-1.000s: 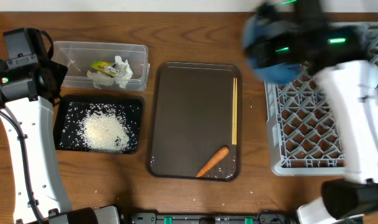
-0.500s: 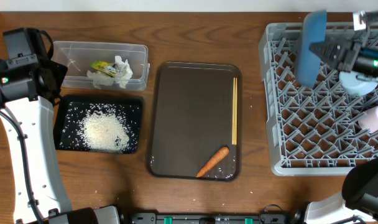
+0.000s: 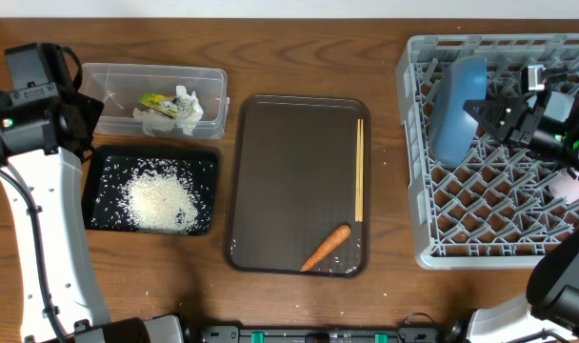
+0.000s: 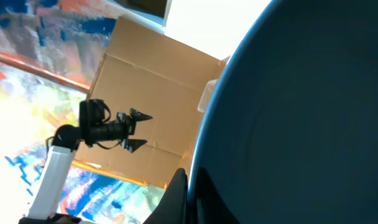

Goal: Sort waste into correct bins and load items into the dishwasher rack
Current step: 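Lower the blue plate into the rack slots and open the right gripper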

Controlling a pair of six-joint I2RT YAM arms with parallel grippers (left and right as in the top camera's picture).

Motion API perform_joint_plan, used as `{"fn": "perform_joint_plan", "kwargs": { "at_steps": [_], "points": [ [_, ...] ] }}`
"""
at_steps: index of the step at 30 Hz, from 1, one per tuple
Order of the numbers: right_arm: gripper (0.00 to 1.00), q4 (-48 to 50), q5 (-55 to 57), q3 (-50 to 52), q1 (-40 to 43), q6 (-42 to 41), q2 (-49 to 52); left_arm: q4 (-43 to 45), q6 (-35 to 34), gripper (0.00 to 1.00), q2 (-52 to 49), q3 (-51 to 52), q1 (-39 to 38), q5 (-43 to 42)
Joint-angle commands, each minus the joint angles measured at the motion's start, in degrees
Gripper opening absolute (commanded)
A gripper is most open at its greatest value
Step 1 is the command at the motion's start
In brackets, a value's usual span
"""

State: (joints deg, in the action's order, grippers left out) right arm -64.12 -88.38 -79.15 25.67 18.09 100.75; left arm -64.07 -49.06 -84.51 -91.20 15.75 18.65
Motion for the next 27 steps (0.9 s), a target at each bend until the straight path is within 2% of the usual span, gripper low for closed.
{"fn": "perform_joint_plan", "kwargs": {
  "at_steps": [1, 8, 17, 22, 27],
  "points": [
    [0.01, -1.92, 0.24, 1.27, 1.2, 0.35, -0.2, -0.07, 0.72, 1.0, -0.2, 0.24, 0.26, 1.36],
    [0.01, -9.25, 1.29, 1.27, 1.6, 1.22, -0.2, -0.07, 0.72, 0.99, -0.2, 0.24, 0.26, 1.36],
    [0.01, -16.41, 8.0, 1.27, 2.01, 4.52, -0.2, -0.07, 0.72, 0.99, -0.2, 0.24, 0.26, 1.36],
    [0.01, -22.82, 5.38, 1.27, 2.29, 10.82, -0.2, -0.07, 0.72, 0.99, -0.2, 0.24, 0.26, 1.36],
    [0.01, -24.74, 11.67, 1.27, 2.29, 11.39, -0.2, -0.09, 0.72, 0.99, -0.2, 0.24, 0.26, 1.36]
  ]
}}
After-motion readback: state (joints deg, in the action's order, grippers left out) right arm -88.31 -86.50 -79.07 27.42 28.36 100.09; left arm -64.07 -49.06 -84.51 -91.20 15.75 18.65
